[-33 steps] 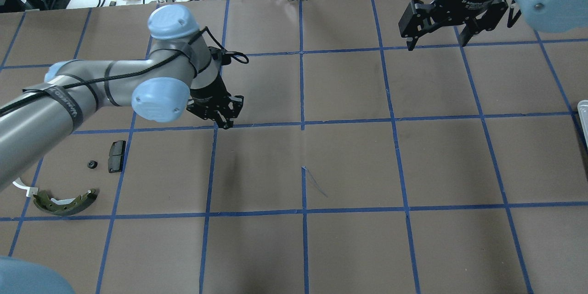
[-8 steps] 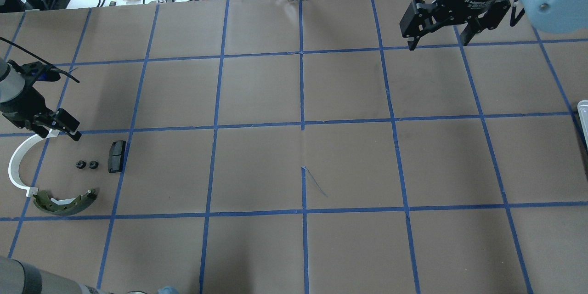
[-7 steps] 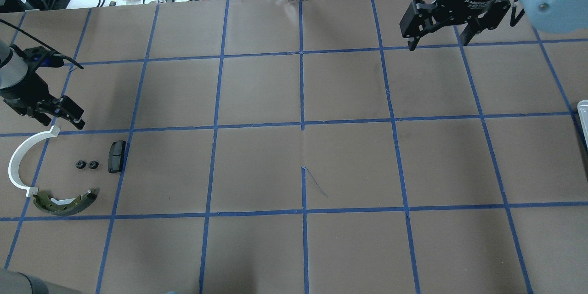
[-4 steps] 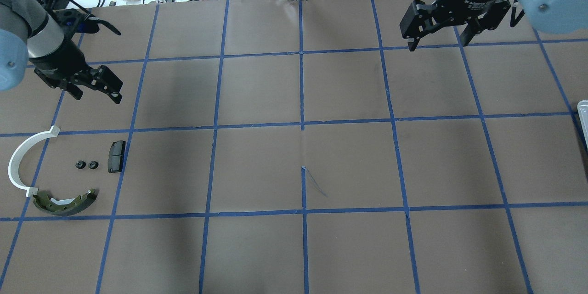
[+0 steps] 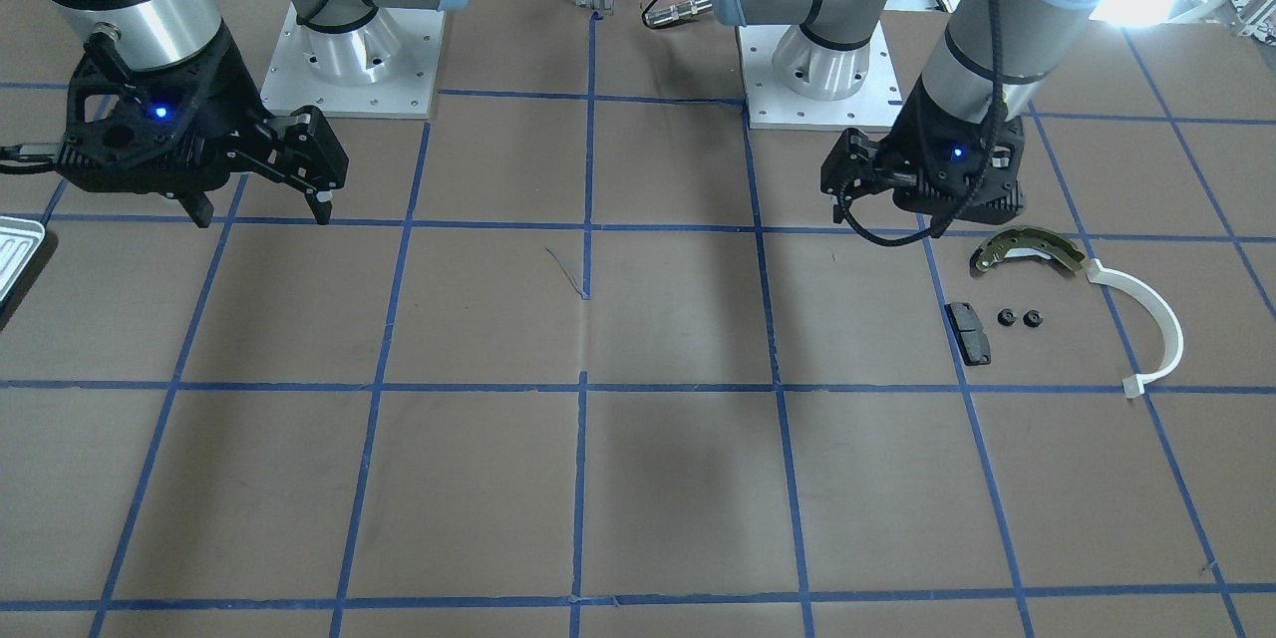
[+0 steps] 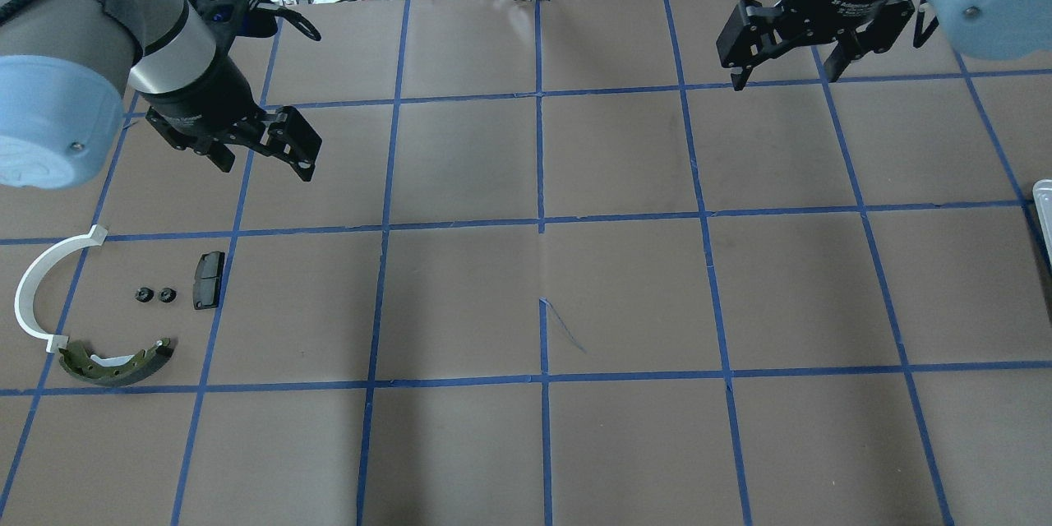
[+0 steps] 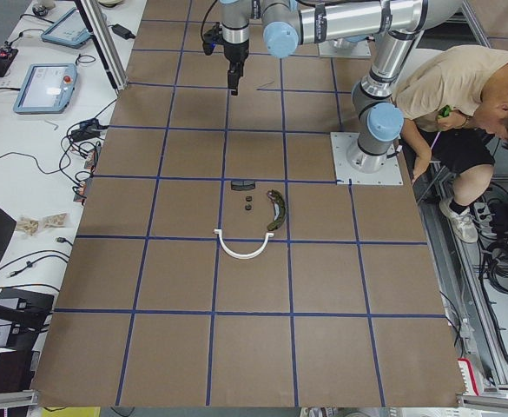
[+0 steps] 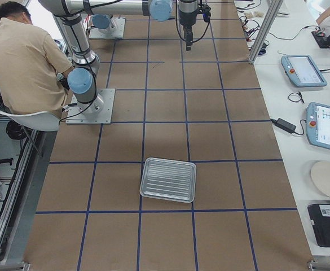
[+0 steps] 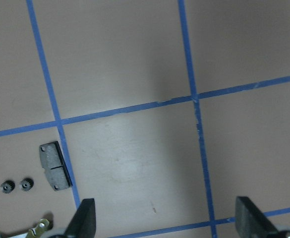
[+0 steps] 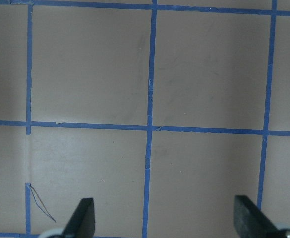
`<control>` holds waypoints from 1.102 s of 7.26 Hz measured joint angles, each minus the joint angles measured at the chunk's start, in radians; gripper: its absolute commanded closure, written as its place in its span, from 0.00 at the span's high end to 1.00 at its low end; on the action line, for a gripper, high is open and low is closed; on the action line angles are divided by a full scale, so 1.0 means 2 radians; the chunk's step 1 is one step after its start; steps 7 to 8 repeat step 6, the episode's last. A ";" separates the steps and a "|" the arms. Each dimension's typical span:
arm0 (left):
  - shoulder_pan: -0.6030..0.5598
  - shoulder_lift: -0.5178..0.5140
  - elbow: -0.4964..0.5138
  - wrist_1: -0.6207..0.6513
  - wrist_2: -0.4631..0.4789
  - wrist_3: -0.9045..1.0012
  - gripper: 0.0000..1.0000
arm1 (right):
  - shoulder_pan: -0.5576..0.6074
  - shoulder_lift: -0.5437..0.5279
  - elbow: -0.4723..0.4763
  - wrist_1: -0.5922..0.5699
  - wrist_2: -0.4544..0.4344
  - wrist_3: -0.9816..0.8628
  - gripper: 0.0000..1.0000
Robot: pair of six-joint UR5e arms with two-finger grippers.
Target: Place bearing gear from tray to pile
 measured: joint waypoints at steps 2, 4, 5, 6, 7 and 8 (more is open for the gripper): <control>-0.010 0.018 -0.001 -0.022 0.000 -0.008 1.00 | 0.000 -0.001 -0.001 0.000 -0.001 0.000 1.00; -0.011 0.029 -0.003 -0.030 -0.001 -0.009 1.00 | 0.000 -0.001 -0.001 0.000 -0.002 0.000 1.00; -0.011 0.032 -0.006 -0.031 -0.002 -0.008 1.00 | 0.000 -0.002 -0.002 0.000 -0.003 0.000 1.00; -0.011 0.034 -0.007 -0.032 -0.004 -0.008 1.00 | 0.001 -0.002 -0.002 0.000 -0.003 0.000 1.00; -0.011 0.034 -0.007 -0.032 -0.004 -0.008 1.00 | 0.001 -0.002 -0.002 0.000 -0.003 0.000 1.00; -0.011 0.034 -0.007 -0.032 -0.004 -0.008 1.00 | 0.001 -0.002 -0.002 0.000 -0.003 0.000 1.00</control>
